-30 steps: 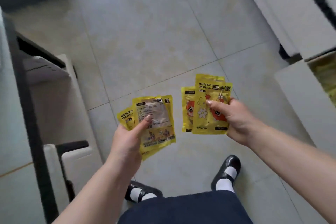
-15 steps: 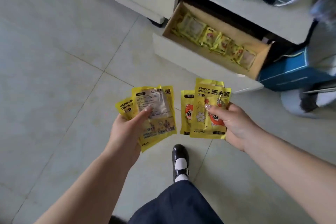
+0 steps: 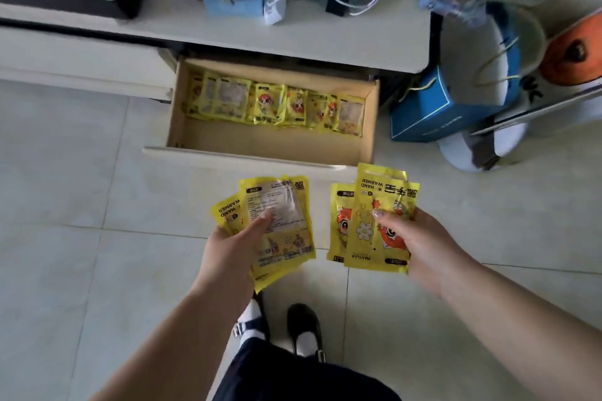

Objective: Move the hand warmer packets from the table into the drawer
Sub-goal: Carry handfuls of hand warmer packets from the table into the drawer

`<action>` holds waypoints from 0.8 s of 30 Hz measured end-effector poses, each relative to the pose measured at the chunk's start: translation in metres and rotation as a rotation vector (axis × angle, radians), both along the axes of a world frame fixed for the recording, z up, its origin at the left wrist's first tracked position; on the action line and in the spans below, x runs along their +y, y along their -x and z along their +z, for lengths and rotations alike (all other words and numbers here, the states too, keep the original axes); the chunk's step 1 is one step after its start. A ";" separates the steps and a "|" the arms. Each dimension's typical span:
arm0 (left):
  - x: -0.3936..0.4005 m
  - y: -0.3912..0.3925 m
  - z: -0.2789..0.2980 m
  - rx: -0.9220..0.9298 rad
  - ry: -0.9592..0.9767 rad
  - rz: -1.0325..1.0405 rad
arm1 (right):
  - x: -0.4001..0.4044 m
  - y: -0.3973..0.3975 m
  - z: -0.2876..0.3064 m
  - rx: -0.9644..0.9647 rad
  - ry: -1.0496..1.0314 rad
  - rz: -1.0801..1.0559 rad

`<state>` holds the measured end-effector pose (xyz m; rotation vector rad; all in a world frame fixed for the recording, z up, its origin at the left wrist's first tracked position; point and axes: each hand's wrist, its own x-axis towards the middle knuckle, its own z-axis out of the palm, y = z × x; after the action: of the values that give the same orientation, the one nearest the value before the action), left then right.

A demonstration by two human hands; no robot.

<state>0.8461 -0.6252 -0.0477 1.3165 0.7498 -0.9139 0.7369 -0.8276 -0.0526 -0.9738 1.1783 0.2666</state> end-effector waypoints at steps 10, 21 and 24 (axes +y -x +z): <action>-0.061 -0.132 -0.055 0.005 -0.088 -0.135 | -0.052 -0.098 -0.045 0.034 -0.010 -0.190; -0.167 -0.221 -0.185 -0.042 -0.327 -0.455 | -0.113 -0.180 -0.177 0.148 0.111 -0.304; -0.186 -0.231 -0.225 -0.070 -0.372 -0.465 | -0.121 -0.201 -0.222 0.143 0.193 -0.256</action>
<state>1.0772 -0.8108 -0.2732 1.8930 0.5835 -1.1210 0.9376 -0.9487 -0.2748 -0.9703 1.4651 0.0173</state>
